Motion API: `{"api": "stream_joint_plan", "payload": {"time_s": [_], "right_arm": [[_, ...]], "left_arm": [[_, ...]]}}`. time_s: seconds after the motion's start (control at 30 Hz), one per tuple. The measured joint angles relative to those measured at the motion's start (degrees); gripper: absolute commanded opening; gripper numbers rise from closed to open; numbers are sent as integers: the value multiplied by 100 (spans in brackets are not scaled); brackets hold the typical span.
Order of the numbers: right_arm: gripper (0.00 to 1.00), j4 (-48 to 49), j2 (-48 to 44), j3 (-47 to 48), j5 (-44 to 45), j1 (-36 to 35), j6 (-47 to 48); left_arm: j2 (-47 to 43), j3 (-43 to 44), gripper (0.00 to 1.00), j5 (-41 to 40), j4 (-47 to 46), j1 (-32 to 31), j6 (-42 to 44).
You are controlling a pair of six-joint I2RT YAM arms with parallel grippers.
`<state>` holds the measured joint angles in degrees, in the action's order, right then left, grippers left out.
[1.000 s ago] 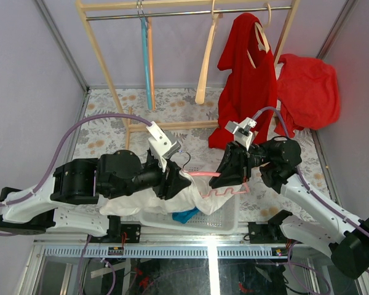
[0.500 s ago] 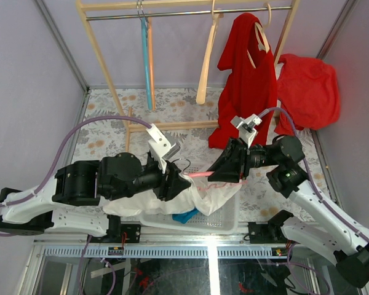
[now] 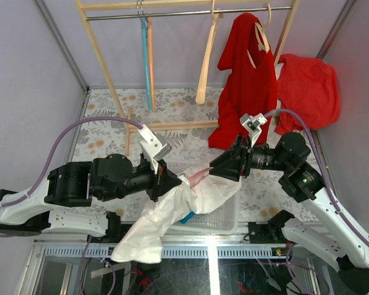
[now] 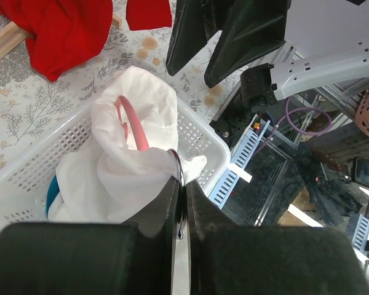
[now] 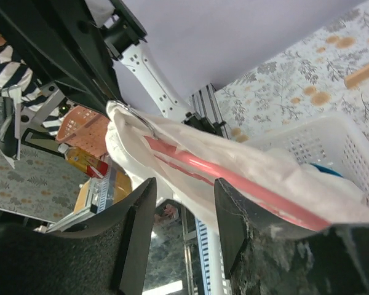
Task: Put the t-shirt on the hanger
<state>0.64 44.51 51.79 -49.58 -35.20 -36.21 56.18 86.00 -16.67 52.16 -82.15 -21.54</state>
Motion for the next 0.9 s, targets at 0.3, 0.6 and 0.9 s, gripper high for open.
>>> {"api": "stream_joint_plan", "payload": {"time_s": [0.3,0.6,0.9], "right_arm": [[52,-728,173,-7,474,0,503],[56,-1338,291,-4,669,0,1357],[67,-1526,297,-4,540,-13,2031]], "left_arm": [[-7,-175,2,-24,4,0,-4],[-109,-195,2,-17,4,0,-4],[-50,-181,2,-17,13,0,-2]]}}
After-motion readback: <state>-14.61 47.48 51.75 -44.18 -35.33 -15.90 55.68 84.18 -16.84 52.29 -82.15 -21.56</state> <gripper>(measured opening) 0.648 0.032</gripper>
